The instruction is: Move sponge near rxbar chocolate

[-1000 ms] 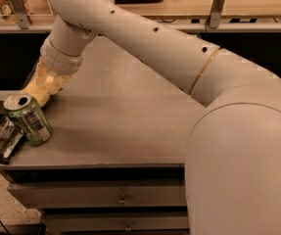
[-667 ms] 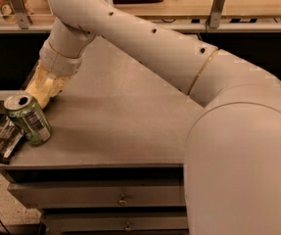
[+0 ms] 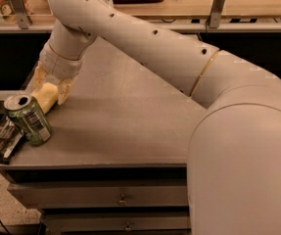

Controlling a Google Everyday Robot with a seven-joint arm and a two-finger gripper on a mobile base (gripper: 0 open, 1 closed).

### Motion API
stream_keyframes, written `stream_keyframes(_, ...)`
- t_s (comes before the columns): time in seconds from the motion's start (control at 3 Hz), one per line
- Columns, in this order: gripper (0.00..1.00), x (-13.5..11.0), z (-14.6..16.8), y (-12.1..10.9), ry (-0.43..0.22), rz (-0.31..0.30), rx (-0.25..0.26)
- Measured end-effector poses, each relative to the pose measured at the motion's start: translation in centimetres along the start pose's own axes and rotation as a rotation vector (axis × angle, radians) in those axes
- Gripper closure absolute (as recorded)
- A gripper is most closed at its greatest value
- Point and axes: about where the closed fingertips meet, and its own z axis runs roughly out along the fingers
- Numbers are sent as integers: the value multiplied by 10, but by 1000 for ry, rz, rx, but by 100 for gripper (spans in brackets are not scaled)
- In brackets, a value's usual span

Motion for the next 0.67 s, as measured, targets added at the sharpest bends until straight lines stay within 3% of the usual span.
stream_keyframes(0.33, 0, -1, -2, -1, 3, -5, 0)
stream_keyframes(0.67, 0, -1, -2, -1, 3, -4, 0)
